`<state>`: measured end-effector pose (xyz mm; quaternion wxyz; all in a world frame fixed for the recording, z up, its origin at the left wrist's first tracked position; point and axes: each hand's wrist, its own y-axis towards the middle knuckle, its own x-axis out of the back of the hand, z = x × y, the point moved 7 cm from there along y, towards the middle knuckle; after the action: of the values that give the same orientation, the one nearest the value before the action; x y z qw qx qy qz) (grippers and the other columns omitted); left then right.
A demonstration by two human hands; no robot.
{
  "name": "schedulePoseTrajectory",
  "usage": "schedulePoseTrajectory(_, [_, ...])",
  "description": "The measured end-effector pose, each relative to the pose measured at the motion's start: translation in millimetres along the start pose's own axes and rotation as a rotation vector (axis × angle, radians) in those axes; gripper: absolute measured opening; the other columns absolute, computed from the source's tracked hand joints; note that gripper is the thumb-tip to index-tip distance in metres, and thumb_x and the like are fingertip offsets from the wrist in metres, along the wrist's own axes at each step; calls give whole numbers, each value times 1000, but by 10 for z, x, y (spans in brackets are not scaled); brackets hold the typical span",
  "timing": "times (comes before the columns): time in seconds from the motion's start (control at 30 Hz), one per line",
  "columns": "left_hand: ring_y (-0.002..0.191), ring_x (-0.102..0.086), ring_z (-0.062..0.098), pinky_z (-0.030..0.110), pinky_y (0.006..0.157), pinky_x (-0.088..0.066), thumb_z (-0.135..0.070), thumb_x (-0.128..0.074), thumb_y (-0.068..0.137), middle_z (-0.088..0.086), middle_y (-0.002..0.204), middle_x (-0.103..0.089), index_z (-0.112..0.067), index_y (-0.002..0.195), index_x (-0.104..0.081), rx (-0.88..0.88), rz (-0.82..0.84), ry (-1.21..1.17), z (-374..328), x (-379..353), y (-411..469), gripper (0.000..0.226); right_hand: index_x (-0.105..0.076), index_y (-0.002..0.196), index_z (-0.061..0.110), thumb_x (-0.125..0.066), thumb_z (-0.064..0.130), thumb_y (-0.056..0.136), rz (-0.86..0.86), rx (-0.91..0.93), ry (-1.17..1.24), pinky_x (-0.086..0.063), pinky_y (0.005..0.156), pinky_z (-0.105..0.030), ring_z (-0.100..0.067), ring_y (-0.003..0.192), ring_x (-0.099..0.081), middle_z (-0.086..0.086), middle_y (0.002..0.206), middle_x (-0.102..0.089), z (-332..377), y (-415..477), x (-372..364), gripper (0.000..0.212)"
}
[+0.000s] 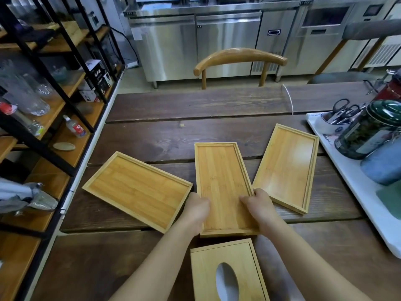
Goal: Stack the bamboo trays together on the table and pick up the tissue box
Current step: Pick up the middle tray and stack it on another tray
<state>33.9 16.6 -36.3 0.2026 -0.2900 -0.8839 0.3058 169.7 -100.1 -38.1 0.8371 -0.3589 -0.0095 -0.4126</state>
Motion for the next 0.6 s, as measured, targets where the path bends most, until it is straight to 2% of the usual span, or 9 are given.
schedulePoseTrajectory(0.07, [109,-53,20,35,89,-45,-26,-42,98,2,119,-56,-14,131,-43,-105,-11,24,-155,-26,-34,35,-52,117,1,-46,15,92,-53,65,-9,-42,80,-37,-30,98,-53,-13,105,-57,74,-13,74,30])
schedulePoseTrajectory(0.13, [100,-53,14,22,69,-48,-34,-41,97,-2,117,-55,-17,127,-44,-235,-8,82,-382,-85,-63,34,-53,118,2,-43,16,94,-109,151,5,-39,79,-35,-26,95,-51,-8,101,-55,187,-23,239,29])
schedulePoseTrajectory(0.17, [95,-53,11,20,64,-47,-36,-41,97,-3,115,-56,-18,123,-46,-292,-3,98,-490,-132,-54,32,-53,117,4,-43,18,94,-144,203,-3,-38,79,-34,-24,94,-50,-5,98,-55,258,-27,351,29])
schedulePoseTrajectory(0.3, [103,-53,15,33,84,-43,-38,-35,98,-3,113,-58,-18,123,-49,-392,92,143,-884,-510,-5,35,-56,100,5,-41,29,94,-320,407,-152,-41,70,-36,-27,82,-55,-7,84,-58,551,-3,850,29])
schedulePoseTrajectory(0.43, [112,-52,20,37,94,-43,-31,-32,100,1,122,-57,-18,129,-48,-470,174,158,-1209,-1009,114,36,-51,81,0,-39,27,94,-502,457,-212,-31,54,-34,-23,64,-46,-5,66,-49,645,85,1298,32])
schedulePoseTrajectory(0.5, [113,-52,20,39,98,-42,-27,-33,99,1,124,-57,-21,130,-48,-519,209,207,-1320,-1282,147,35,-51,76,-3,-40,23,94,-578,437,-176,-29,54,-34,-23,62,-45,-4,63,-47,592,194,1525,34])
schedulePoseTrajectory(0.6, [110,-55,21,40,95,-45,-23,-39,98,1,119,-61,-21,125,-54,-559,173,249,-1303,-1360,235,31,-52,71,-6,-42,20,93,-588,395,-150,-36,63,-38,-31,69,-49,-16,71,-52,460,275,1564,36])
